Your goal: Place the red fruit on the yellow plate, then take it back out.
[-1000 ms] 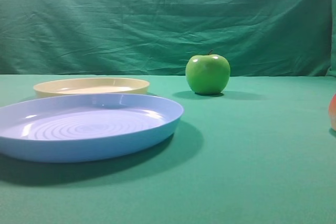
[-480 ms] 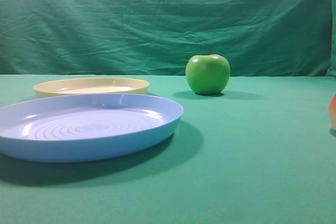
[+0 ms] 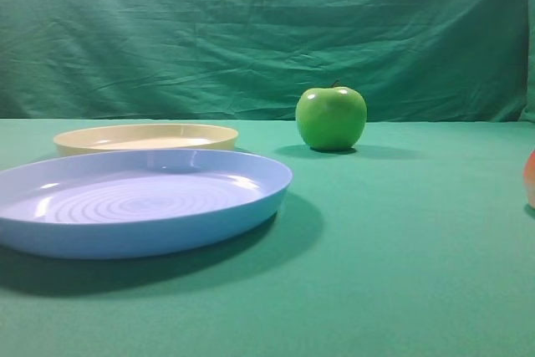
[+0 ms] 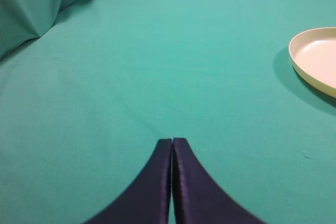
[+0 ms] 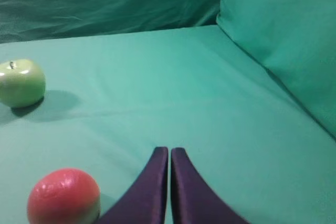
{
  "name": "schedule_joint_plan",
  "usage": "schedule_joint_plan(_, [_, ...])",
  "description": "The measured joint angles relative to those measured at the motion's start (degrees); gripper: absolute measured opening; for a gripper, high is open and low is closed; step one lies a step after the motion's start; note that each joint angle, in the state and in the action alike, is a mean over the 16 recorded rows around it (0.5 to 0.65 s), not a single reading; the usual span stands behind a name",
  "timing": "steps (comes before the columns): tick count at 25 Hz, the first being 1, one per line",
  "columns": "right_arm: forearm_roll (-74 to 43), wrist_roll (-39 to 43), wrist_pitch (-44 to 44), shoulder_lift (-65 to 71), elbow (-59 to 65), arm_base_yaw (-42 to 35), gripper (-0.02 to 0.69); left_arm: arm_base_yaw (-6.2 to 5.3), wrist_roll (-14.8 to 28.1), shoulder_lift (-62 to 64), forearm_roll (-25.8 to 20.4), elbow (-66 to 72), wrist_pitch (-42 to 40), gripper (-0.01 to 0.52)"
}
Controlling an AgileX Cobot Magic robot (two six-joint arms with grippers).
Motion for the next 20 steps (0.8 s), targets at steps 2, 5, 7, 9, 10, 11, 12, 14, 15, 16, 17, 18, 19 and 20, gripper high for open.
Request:
schedule_joint_plan(2, [0.00,0.06,-0.48,-0.71,1.70,-0.75,0.000,0.00,0.00,0.00,0.00,0.00,0.00,0.000])
schedule_joint_plan(5, [0.00,0.12,-1.00,-1.10,3.41,-1.48,0.000,0.00,0.00,0.00,0.00,0.00,0.00,0.000])
schedule_joint_plan(7, [0.00,0.14,-1.21,-1.13,4.08,-1.71,0.000,0.00,0.00,0.00,0.00,0.00,0.00,0.000])
schedule_joint_plan(9, [0.00,0.12,-1.31,-1.13,4.42,-1.79,0.000,0.00,0.00,0.00,0.00,0.00,0.00,0.000])
schedule_joint_plan(10, [0.00,0.10,-1.33,-1.13,4.49,-1.79,0.000,0.00,0.00,0.00,0.00,0.00,0.00,0.000])
schedule_joint_plan(11, [-0.01,0.08,-1.35,-1.13,4.51,-1.79,0.000,0.00,0.00,0.00,0.00,0.00,0.00,0.000])
schedule_joint_plan(12, [-0.01,0.06,-1.37,-1.13,4.52,-1.79,0.000,0.00,0.00,0.00,0.00,0.00,0.00,0.000])
schedule_joint_plan(14, [-0.01,0.02,-1.36,-1.13,4.52,-1.79,0.000,0.00,0.00,0.00,0.00,0.00,0.00,0.000])
schedule_joint_plan(15, [-0.02,-0.01,-1.36,-1.13,4.52,-1.79,0.000,0.00,0.00,0.00,0.00,0.00,0.00,0.000])
schedule_joint_plan(16, [-0.03,-0.04,-1.36,-1.13,4.52,-1.79,0.000,0.00,0.00,0.00,0.00,0.00,0.00,0.000])
schedule_joint_plan(17, [-0.03,-0.06,-1.36,-1.13,4.52,-1.79,0.000,0.00,0.00,0.00,0.00,0.00,0.00,0.000])
schedule_joint_plan(18, [-0.04,-0.08,-1.36,-1.13,4.52,-1.79,0.000,0.00,0.00,0.00,0.00,0.00,0.00,0.000])
schedule_joint_plan(19, [-0.05,-0.10,-1.36,-1.13,4.52,-1.79,0.000,0.00,0.00,0.00,0.00,0.00,0.00,0.000])
schedule_joint_plan(20, [-0.06,-0.11,-1.36,-1.13,4.52,-1.79,0.000,0.00,0.00,0.00,0.00,0.00,0.00,0.000])
